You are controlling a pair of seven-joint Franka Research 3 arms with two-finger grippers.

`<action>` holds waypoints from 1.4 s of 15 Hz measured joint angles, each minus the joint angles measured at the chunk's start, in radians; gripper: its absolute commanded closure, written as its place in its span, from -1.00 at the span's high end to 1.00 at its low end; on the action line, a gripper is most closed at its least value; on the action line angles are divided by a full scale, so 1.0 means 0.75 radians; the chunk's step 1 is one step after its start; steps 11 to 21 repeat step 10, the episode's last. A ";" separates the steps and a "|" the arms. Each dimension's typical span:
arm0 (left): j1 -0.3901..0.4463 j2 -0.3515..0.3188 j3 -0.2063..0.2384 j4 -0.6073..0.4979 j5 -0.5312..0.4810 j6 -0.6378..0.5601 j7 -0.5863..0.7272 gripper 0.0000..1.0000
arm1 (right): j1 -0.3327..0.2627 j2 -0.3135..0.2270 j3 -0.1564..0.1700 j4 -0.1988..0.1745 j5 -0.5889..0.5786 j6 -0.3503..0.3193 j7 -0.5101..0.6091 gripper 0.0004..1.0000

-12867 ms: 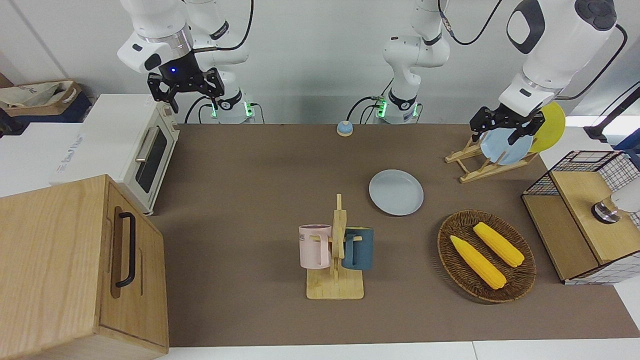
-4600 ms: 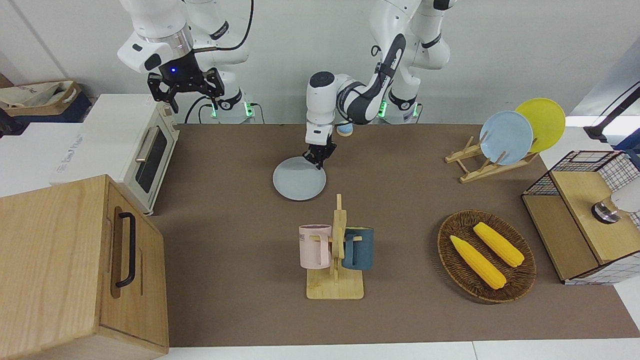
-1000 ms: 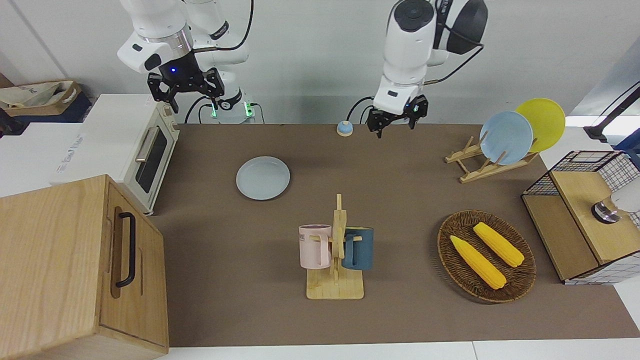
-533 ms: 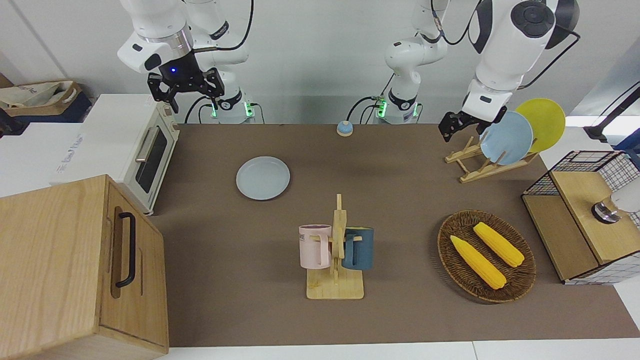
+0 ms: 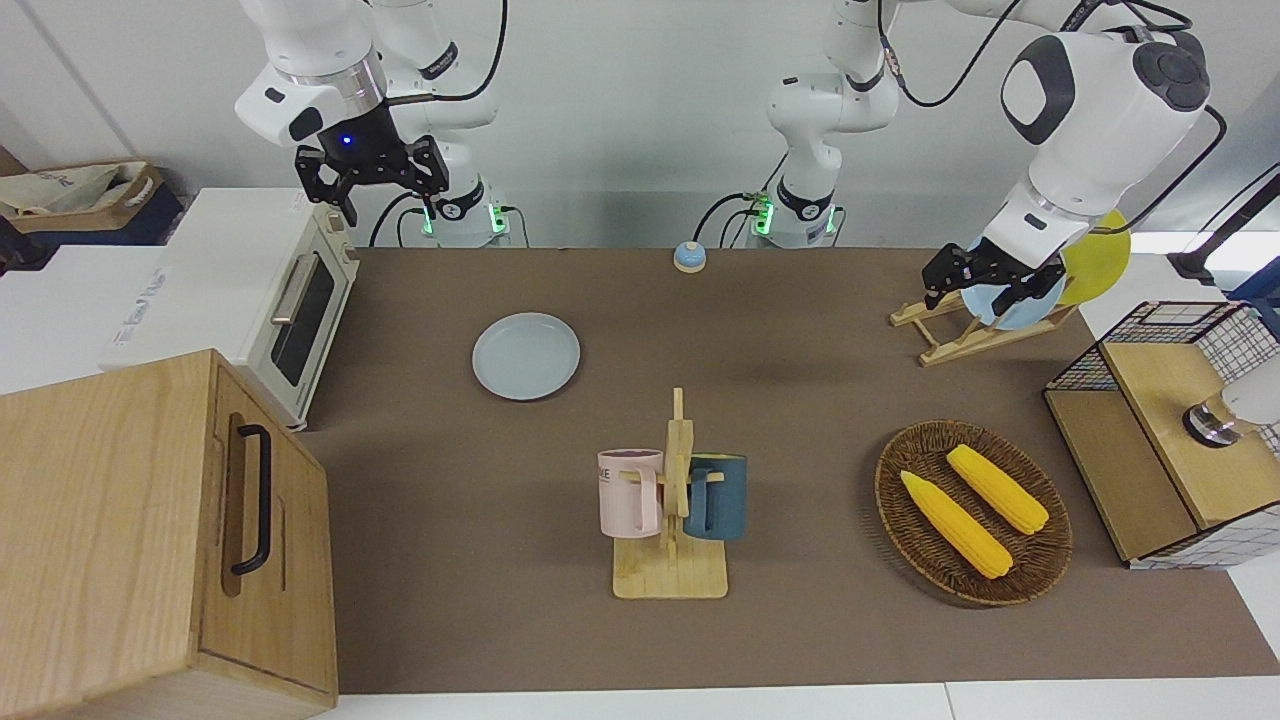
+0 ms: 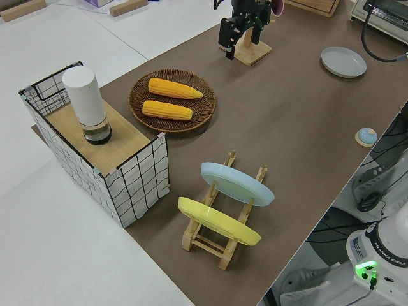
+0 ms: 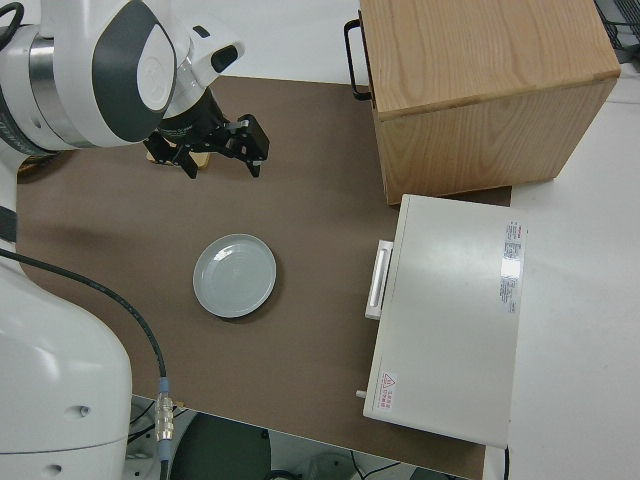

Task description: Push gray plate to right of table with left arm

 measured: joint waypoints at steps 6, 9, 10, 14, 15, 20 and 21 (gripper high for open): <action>-0.001 -0.008 0.011 0.002 0.012 0.003 0.018 0.99 | 0.000 0.000 0.000 0.000 0.000 0.000 0.000 0.97; -0.027 -0.038 0.017 0.002 0.045 -0.041 0.018 0.99 | 0.000 0.000 0.000 0.000 0.000 0.000 0.000 0.97; -0.037 -0.047 0.024 0.002 0.048 -0.051 0.017 0.99 | 0.000 0.000 0.000 0.000 0.000 0.000 0.000 0.97; -0.037 -0.047 0.024 0.002 0.048 -0.051 0.017 0.99 | 0.000 0.000 0.000 0.000 0.000 0.000 0.000 0.97; -0.037 -0.047 0.024 0.002 0.048 -0.051 0.017 0.99 | 0.000 0.000 0.000 0.000 0.000 0.000 0.000 0.97; -0.037 -0.047 0.024 0.002 0.048 -0.051 0.017 0.99 | 0.000 0.000 0.000 0.000 0.000 0.000 0.000 0.97; -0.037 -0.047 0.024 0.002 0.048 -0.051 0.017 0.99 | 0.000 0.000 0.000 0.000 0.000 0.000 0.000 0.97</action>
